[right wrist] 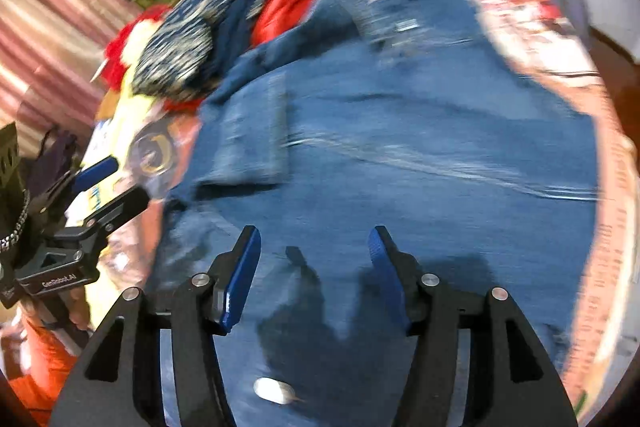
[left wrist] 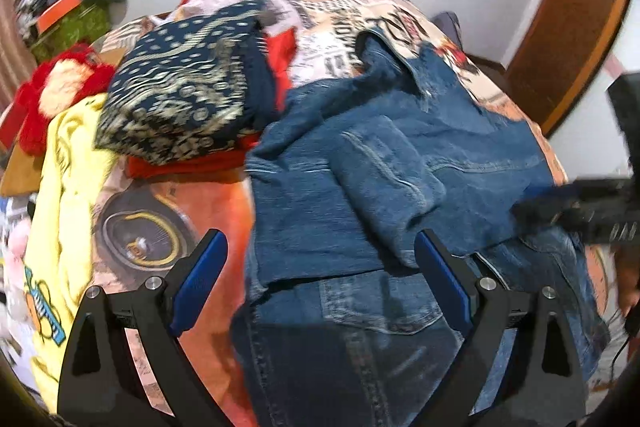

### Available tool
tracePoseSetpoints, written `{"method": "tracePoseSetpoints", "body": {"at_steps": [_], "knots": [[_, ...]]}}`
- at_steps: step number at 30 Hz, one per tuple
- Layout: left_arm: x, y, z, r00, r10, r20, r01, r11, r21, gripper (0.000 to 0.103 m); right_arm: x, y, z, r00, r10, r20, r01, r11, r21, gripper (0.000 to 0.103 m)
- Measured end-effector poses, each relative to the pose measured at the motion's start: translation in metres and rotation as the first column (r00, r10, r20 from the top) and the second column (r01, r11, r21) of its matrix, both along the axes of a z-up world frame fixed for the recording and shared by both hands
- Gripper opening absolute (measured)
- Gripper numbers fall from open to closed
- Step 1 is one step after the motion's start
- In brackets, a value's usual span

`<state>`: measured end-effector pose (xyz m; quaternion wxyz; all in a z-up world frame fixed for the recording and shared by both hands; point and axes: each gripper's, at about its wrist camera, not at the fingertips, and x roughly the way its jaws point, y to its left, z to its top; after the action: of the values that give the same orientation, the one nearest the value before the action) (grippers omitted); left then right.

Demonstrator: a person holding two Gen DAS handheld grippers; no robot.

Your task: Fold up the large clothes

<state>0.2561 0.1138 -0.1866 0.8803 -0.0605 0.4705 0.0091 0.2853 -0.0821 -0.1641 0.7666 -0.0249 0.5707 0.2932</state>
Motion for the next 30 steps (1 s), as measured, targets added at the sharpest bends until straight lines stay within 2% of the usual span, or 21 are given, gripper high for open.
{"method": "tracePoseSetpoints", "body": {"at_steps": [5,9,10,12,14,15,16,19,23,26,28,30], "knots": [[0.019,-0.034,-0.02,0.995,-0.08,-0.057,0.084,0.993,0.084,0.095,0.015,-0.064,0.002,0.985,-0.165,0.056,0.167,0.986,-0.026,0.053],[0.037,-0.056,-0.041,0.987,-0.132,-0.089,0.144,0.978,0.15,0.095,0.022,-0.106,-0.006,0.963,-0.256,0.081,0.261,0.964,-0.057,0.053],[0.041,-0.059,-0.045,0.986,-0.138,-0.09,0.151,0.975,0.163,0.094,0.024,-0.114,-0.011,0.958,-0.276,0.075,0.281,0.958,-0.066,0.053],[0.047,-0.064,-0.049,0.986,-0.149,-0.077,0.16,0.973,0.169,0.085,0.028,-0.126,-0.023,0.95,-0.309,0.048,0.312,0.947,-0.077,0.053],[0.054,-0.066,-0.05,0.985,-0.157,-0.075,0.166,0.977,0.135,0.067,0.031,-0.135,-0.04,0.942,-0.335,0.006,0.335,0.938,-0.086,0.053],[0.056,-0.065,-0.049,0.986,-0.146,-0.075,0.154,0.981,0.12,0.066,0.032,-0.141,-0.045,0.94,-0.341,-0.011,0.338,0.937,-0.091,0.053],[0.059,-0.065,-0.046,0.989,-0.131,-0.063,0.138,0.984,0.113,0.059,0.032,-0.144,-0.053,0.939,-0.343,-0.029,0.338,0.936,-0.097,0.053],[0.064,-0.063,-0.033,0.995,-0.101,-0.021,0.103,0.988,0.116,0.031,0.027,-0.138,-0.069,0.945,-0.327,-0.026,0.322,0.94,-0.111,0.054],[0.062,-0.041,-0.01,0.998,-0.052,0.047,0.051,0.998,0.029,0.022,0.022,-0.129,-0.07,0.953,-0.303,0.012,0.302,0.947,-0.112,0.066],[0.053,-0.023,0.005,0.996,-0.011,0.092,0.015,0.999,-0.037,0.02,0.022,-0.125,-0.07,0.953,-0.301,0.017,0.301,0.947,-0.115,0.066],[0.045,-0.011,0.008,0.995,0.016,0.096,-0.011,0.999,-0.052,0.02,0.023,-0.125,-0.071,0.952,-0.305,0.014,0.305,0.946,-0.108,0.066],[0.04,-0.001,-0.003,0.999,0.022,0.047,-0.019,0.998,-0.061,0.021,0.023,-0.132,-0.074,0.951,-0.308,0.012,0.308,0.946,-0.1,0.067]]}}
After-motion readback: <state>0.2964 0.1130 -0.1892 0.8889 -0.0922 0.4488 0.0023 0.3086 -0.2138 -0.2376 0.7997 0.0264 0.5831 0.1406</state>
